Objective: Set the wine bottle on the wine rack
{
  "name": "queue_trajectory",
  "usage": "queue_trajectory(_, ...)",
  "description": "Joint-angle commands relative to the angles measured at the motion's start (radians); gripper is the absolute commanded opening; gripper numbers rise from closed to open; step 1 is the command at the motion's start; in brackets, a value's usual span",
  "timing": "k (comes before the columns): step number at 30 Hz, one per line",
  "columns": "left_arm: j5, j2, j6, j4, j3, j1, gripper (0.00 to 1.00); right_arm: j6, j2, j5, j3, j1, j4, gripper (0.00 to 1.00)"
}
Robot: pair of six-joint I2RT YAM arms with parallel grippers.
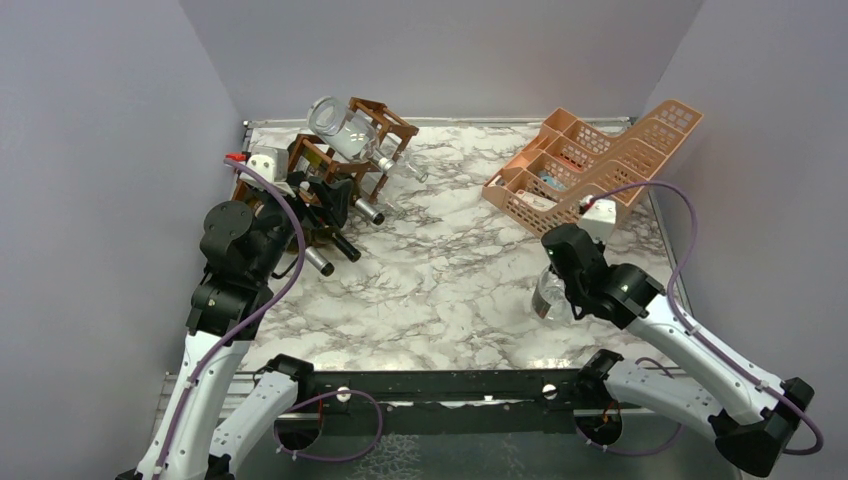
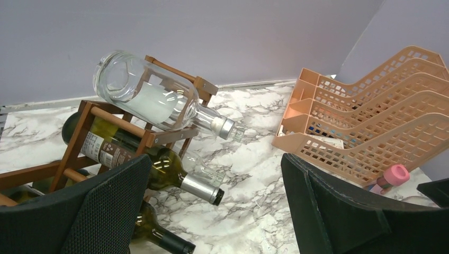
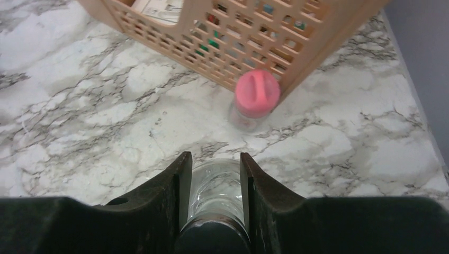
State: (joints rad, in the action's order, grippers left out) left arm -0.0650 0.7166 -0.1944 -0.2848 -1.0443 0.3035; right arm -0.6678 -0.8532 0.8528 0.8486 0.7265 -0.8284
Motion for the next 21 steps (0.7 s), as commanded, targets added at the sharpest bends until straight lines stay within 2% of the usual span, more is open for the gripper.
queue_trajectory(1, -0.044, -0.005, -0.016, 0.033, 0.015, 0.006, 0.99, 0.196, -0.051, -0.179, 0.082, 0.001, 0.261, 0.01)
queue_trajectory(9, -0.043, -0.006, -0.013, 0.029, 0.016, 0.006, 0.99, 0.399, -0.253, -0.503, 0.185, 0.001, 0.537, 0.01)
queue_trajectory(15, -0.036, -0.008, -0.006, 0.018, 0.012, 0.006, 0.99, 0.500, -0.430, -0.642, 0.241, 0.001, 0.644, 0.03)
queue_trajectory(18, -0.028, -0.007, 0.002, 0.008, 0.008, 0.006, 0.99, 0.519, -0.484, -0.685, 0.260, 0.001, 0.624, 0.11)
queue_trajectory(21, -0.023, -0.008, 0.007, 0.003, 0.006, 0.006, 0.99, 0.519, -0.501, -0.701, 0.270, 0.001, 0.572, 0.28)
